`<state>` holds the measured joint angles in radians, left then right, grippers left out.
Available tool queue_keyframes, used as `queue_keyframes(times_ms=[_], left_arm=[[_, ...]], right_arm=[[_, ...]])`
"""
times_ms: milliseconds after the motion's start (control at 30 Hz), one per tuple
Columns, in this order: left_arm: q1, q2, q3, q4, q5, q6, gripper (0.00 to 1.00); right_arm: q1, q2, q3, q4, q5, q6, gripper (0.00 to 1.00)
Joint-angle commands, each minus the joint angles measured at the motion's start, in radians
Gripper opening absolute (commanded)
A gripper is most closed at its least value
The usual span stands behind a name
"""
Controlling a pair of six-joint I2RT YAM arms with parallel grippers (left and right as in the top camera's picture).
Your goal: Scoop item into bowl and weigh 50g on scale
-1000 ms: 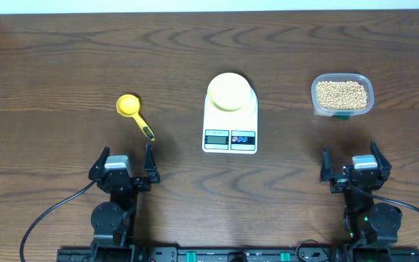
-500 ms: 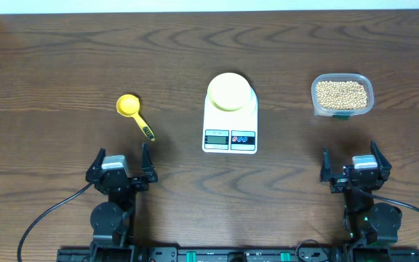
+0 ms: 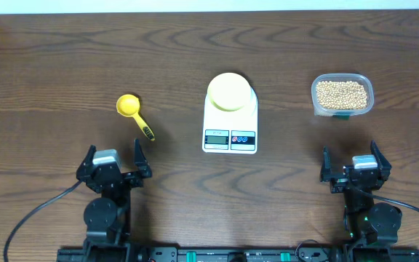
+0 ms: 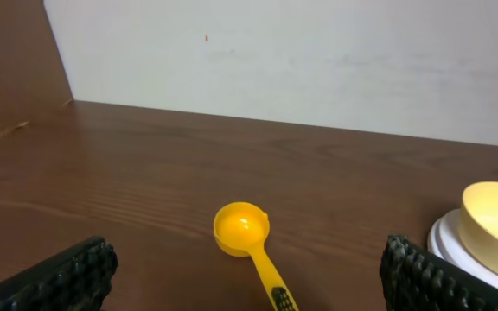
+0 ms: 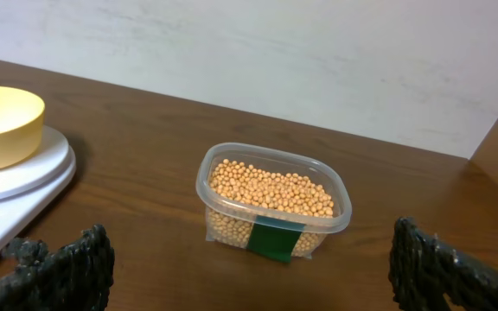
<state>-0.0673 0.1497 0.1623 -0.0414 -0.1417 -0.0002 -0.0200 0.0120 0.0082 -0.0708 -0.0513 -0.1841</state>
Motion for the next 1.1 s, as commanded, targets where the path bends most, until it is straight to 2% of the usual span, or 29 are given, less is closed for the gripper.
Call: queue_keyframes(times_ms=[0,200,467,667,867,967,1067], left_arm=[[-0.001,0.093,0.096,0.004,-0.056,0.002,0.99],[0.002,0.334,0.273,0.004,-0.114,0.010,0.99],[0.069,0.712,0.590,-0.029,-0.068,0.001,0.99],[0.133,0.982,0.911,-0.225,0.058,-0.021,0.99],[0.232,1.237,1.248,-0.501,0.252,-0.021,0.99],[0.272,1.332,1.369,-0.598,0.341,-0.021,0.99],[0.287,1.388,1.419,-0.657,0.362,-0.019,0.99]], right_arm=[[0.007,-0.005,-0.002,-0.003,0.008,0.015,0.99],[0.007,-0.005,-0.002,-0.003,0.008,0.015,0.99],[0.007,-0.005,-0.002,-0.003,0.008,0.015,0.99],[0.007,-0.005,-0.002,-0.003,0.008,0.015,0.99],[0.007,-0.005,-0.002,-0.003,0.008,0.015,0.99],[0.007,-0.005,-0.002,-0.003,0.008,0.015,0.99],[0.007,-0.005,-0.002,-0.003,0.008,0.015,0.99]])
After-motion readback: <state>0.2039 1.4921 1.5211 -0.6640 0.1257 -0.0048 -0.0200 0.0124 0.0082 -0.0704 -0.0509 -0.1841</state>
